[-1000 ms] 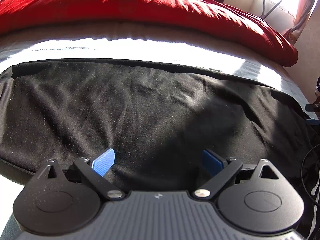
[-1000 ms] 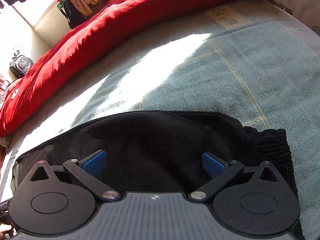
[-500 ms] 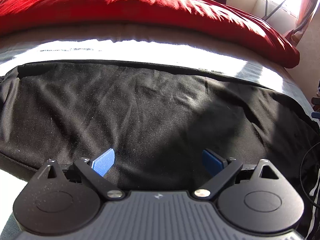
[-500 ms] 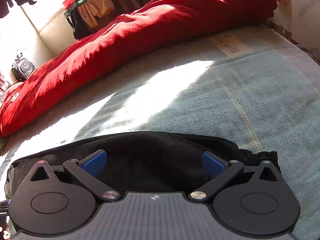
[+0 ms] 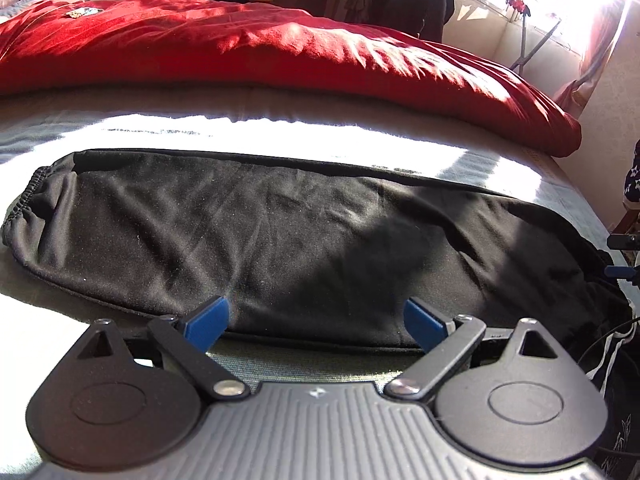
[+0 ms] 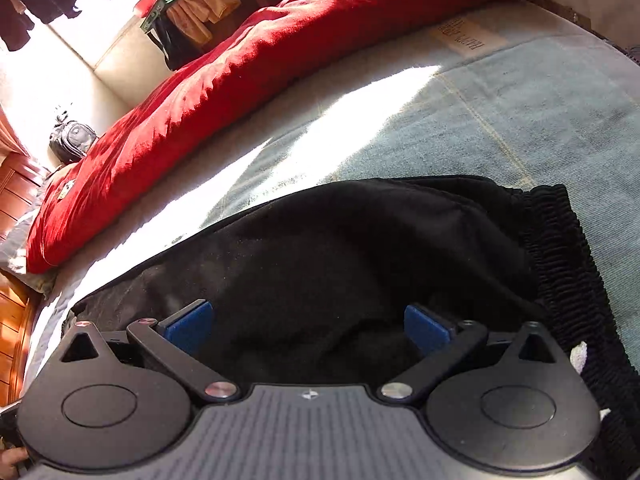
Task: Fold clothes
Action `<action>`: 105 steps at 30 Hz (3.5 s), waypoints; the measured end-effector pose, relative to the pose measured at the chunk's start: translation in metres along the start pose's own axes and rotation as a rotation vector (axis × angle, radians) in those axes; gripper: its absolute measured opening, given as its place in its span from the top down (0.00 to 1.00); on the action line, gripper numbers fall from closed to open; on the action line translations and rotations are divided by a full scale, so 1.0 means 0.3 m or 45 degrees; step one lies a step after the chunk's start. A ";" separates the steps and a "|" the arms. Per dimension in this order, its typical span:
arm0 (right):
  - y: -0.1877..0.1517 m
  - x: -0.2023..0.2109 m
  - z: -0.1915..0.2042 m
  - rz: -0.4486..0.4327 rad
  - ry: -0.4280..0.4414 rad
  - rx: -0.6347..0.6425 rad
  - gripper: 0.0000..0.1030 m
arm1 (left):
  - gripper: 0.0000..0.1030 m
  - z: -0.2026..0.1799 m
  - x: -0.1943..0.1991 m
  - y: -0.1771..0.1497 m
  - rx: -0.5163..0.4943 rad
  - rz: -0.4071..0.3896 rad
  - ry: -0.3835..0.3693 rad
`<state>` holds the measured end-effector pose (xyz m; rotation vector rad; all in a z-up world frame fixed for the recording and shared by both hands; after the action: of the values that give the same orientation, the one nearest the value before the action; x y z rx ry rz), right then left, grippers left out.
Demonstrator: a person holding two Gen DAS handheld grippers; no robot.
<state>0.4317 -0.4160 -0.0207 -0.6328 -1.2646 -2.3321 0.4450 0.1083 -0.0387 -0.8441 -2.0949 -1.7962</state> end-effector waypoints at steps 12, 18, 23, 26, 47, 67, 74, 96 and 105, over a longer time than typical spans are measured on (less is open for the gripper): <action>-0.254 0.356 -0.102 -0.017 -0.067 -0.066 0.00 | 0.08 -0.069 0.224 -0.114 0.016 0.037 -0.047; -0.465 0.360 -0.175 0.027 -0.189 0.018 0.00 | 0.08 -0.163 0.256 -0.198 -0.045 0.098 -0.122; -0.496 0.439 -0.104 -0.039 -0.183 0.138 0.00 | 0.08 -0.208 0.309 -0.287 -0.100 0.132 -0.117; -0.513 0.436 -0.010 -0.058 -0.122 0.247 0.00 | 0.08 -0.213 0.349 -0.330 -0.137 0.122 -0.091; -0.771 0.485 0.106 -0.208 -0.112 0.542 0.00 | 0.08 -0.192 0.659 -0.654 -0.328 -0.146 0.047; -0.944 0.575 0.292 -0.273 0.074 0.692 0.00 | 0.08 -0.235 0.754 -0.714 -0.267 -0.272 0.025; -1.033 0.525 0.317 -0.247 0.052 0.772 0.00 | 0.07 -0.179 0.743 -0.785 -0.145 -0.201 0.031; -1.044 0.514 0.307 -0.256 0.043 0.781 0.00 | 0.07 0.178 0.776 -0.632 0.029 -0.229 0.309; -1.046 0.520 0.306 -0.264 0.048 0.782 0.00 | 0.07 0.390 0.607 -0.482 0.217 -0.229 0.282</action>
<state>0.1500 -0.2013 -0.0970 -0.2576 -1.9766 -1.9184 0.2367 0.2584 -0.0817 -0.4049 -2.1946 -1.6755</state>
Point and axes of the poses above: each gripper's, at about its wrist camera, not at the fingertips, and x roughly against the way its jaws point, z to its left, y to its top, the point moved 5 cm from there along -x, roughly the way its jaws point, and after that the axes turned 15 degrees about -z, right-handed, at the moved point
